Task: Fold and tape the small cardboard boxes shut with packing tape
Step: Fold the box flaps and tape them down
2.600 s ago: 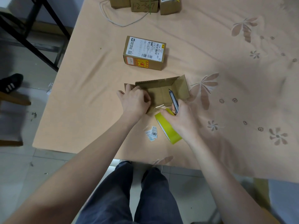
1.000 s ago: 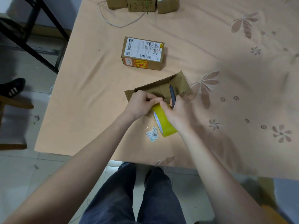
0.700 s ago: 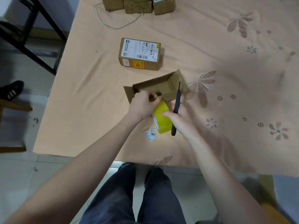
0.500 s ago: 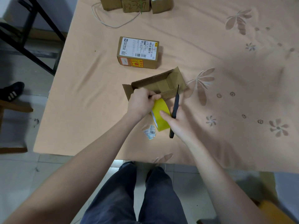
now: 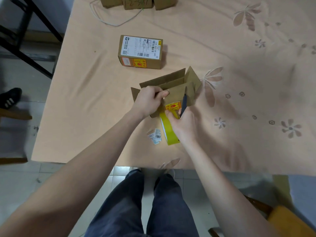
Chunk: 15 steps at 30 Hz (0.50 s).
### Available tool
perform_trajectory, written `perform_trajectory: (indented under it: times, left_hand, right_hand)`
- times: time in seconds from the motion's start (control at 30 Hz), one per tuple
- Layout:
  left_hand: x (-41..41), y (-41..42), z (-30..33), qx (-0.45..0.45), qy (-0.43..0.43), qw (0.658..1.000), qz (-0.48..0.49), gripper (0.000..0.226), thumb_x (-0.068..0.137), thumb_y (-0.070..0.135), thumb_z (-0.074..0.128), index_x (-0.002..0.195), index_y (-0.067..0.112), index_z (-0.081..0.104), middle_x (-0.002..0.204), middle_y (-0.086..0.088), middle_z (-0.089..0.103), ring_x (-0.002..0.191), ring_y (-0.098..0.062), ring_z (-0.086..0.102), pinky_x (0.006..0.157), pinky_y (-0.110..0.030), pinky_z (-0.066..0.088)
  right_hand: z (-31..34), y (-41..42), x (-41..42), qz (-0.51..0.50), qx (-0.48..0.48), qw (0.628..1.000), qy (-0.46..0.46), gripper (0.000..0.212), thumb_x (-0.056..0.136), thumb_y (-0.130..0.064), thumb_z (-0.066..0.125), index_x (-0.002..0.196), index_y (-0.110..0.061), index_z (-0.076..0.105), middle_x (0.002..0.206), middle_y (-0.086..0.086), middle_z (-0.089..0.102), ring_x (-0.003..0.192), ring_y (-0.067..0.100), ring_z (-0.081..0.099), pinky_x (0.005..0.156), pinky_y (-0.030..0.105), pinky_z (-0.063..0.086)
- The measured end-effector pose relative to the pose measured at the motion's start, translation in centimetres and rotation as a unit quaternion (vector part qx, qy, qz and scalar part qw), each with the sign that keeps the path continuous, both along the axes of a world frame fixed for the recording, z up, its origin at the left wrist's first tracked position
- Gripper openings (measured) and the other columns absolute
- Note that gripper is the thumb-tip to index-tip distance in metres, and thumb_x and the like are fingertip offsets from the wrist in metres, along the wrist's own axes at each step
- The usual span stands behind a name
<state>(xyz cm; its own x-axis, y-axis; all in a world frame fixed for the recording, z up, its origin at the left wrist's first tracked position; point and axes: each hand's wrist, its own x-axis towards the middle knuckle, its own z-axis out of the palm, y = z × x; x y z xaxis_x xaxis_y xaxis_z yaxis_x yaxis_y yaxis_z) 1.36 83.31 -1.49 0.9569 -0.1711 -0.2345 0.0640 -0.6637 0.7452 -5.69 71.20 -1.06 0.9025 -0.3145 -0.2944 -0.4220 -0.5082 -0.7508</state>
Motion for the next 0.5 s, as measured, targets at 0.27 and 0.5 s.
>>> perform_trajectory:
  times: [0.27,0.5]
  left_hand:
    - [1.4,0.8,1.1,0.003,0.028,0.992,-0.124,0.013,0.094,0.023,0.057,0.086,0.014,0.061,0.076,0.006,0.058,0.070,-0.007,0.050,0.056,-0.009,0.035]
    - [2.5,-0.4,0.0,0.087,-0.033,0.992,-0.089,0.014,0.092,0.019,0.058,0.093,0.006,0.063,0.088,-0.009,0.062,0.088,-0.031,0.057,0.069,-0.028,0.036]
  right_hand:
    - [-0.5,-0.1,0.0,-0.018,0.027,0.999,-0.017,0.036,0.085,-0.038,0.068,0.086,-0.011,0.044,0.077,-0.002,0.053,0.085,0.026,0.058,0.068,0.026,0.038]
    - [-0.9,-0.3,-1.6,-0.012,0.067,0.998,-0.002,0.035,0.082,-0.034,0.069,0.092,-0.013,0.043,0.080,0.001,0.062,0.081,0.025,0.063,0.069,0.036,0.050]
